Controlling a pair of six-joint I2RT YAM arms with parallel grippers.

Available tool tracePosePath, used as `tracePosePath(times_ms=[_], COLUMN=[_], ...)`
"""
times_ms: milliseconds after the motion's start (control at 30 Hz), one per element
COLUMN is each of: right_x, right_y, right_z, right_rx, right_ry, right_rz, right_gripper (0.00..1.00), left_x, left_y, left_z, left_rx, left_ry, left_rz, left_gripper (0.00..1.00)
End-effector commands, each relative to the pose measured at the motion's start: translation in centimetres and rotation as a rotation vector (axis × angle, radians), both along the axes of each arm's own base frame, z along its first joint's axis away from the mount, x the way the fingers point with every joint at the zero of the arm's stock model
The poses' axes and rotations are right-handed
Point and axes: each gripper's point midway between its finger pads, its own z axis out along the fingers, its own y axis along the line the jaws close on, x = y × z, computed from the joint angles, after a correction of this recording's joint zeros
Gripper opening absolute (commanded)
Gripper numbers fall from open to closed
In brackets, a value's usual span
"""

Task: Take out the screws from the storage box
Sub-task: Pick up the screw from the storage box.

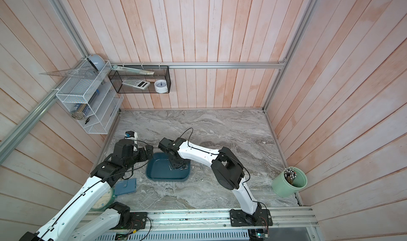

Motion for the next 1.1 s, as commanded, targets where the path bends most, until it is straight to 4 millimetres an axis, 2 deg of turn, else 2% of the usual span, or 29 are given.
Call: tracePosePath(times_ms=[0,767,1067], right_x=[0.7,0.3,0.1], right_y=[-0.8,-1.0,-1.9], right_z=[-0.4,-4.6,-6.3], right_rx=[-0.014,-0.013,-0.073], right_ry=[0.022,0.129,0.145], right_rz=[-0.010,-0.047,-0.062], right_gripper=[0.22,0.19,0.18], left_x=[-0.1,-0.1,0.0], left_y=[0.3,0.2,0.1], left_z=[0.4,0.3,0.3], left_rx=[0.000,-0.007,-0.008], left_ry=[-0.017,-0.020,-0.018], left_rz=[0.011,0.004,0.002], left_gripper=[1.00,1.00,1.00])
